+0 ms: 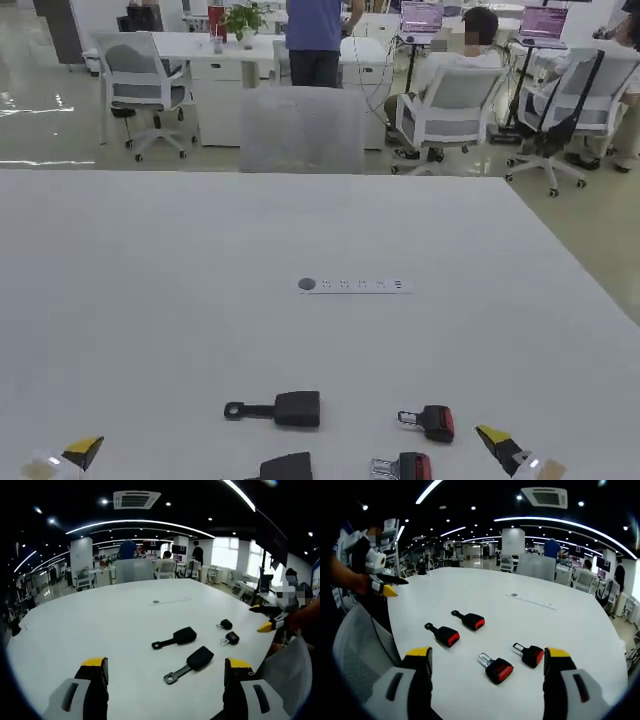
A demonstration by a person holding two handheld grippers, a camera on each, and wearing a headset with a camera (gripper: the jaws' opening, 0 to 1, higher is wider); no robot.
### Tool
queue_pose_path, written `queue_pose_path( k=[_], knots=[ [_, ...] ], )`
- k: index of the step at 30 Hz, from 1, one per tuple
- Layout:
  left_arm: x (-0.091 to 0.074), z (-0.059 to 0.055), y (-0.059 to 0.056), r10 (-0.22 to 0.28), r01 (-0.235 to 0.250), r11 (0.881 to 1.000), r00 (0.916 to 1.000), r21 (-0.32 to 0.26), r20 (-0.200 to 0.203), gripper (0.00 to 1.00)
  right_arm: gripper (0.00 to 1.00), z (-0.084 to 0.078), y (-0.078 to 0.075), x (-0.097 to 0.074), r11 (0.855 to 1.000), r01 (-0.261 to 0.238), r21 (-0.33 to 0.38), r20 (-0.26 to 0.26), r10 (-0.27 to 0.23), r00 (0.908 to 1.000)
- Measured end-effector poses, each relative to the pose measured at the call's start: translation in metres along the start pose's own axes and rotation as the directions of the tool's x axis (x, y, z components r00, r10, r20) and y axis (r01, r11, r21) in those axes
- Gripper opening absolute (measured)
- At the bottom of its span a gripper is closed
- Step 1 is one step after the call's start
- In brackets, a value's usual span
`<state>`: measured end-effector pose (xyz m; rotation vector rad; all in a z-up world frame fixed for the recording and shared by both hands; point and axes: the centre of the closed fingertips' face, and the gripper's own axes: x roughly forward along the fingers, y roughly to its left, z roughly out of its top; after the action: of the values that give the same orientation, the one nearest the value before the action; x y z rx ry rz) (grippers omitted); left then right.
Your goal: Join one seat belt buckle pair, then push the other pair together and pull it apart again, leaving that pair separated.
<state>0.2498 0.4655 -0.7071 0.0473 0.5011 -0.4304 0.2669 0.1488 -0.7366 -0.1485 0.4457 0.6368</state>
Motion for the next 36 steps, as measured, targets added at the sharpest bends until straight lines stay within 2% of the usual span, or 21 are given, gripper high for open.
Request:
queue_pose_path(
  k=[7, 13, 16, 17, 23, 25, 29, 31, 36],
  knots=[
    [0.003, 0.008, 0.001, 0.002, -0.002, 1.000, 1.0000, 0.003, 0.008, 0.98, 0.94, 0.007, 0.002, 0.005, 1.000, -0.003, 0.008, 0.015, 0.003, 0.9999],
    [0.006, 0.015, -0.002, -0.016, 0.016, 1.000, 0.9996, 0.004, 0.023, 0.97, 0.94, 0.011, 0.002, 0.008, 1.000, -0.011, -0.001, 0.020, 0.011, 0.9997],
    [0.008, 0.015, -0.007, -0.068, 0.068, 0.998, 0.9975, 0.011, 0.017, 0.97, 0.95, 0.010, 0.001, 0.008, 0.999, -0.030, -0.034, 0.009, 0.031, 0.9995],
    [0.007, 0.016, -0.013, -0.115, 0.115, 0.993, 0.9930, 0.005, 0.025, 0.97, 0.95, 0.010, 0.001, 0.008, 0.999, -0.036, -0.040, 0.008, 0.036, 0.9993],
    [0.007, 0.015, -0.015, -0.152, 0.151, 0.987, 0.9884, 0.046, 0.005, 0.99, 0.97, 0.009, -0.003, 0.003, 0.997, -0.072, -0.041, 0.004, 0.072, 0.9974],
    [0.008, 0.014, -0.016, -0.159, 0.159, 0.986, 0.9872, 0.056, -0.007, 0.99, 0.98, 0.008, -0.001, 0.003, 0.993, -0.098, -0.069, -0.013, 0.098, 0.9951],
    [0.008, 0.014, -0.016, -0.167, 0.167, 0.985, 0.9860, 0.053, -0.008, 0.99, 0.98, 0.006, -0.003, 0.001, 0.991, -0.104, -0.082, -0.024, 0.103, 0.9944],
    [0.009, 0.012, -0.017, -0.172, 0.173, 0.983, 0.9849, 0.069, -0.019, 0.99, 0.98, 0.003, -0.004, 0.002, 0.991, -0.102, -0.082, -0.030, 0.100, 0.9946],
    [0.008, 0.013, -0.017, -0.182, 0.183, 0.981, 0.9831, 0.072, -0.022, 0.99, 0.98, 0.000, 0.001, 0.002, 0.991, -0.112, -0.079, -0.039, 0.109, 0.9933]
  ],
)
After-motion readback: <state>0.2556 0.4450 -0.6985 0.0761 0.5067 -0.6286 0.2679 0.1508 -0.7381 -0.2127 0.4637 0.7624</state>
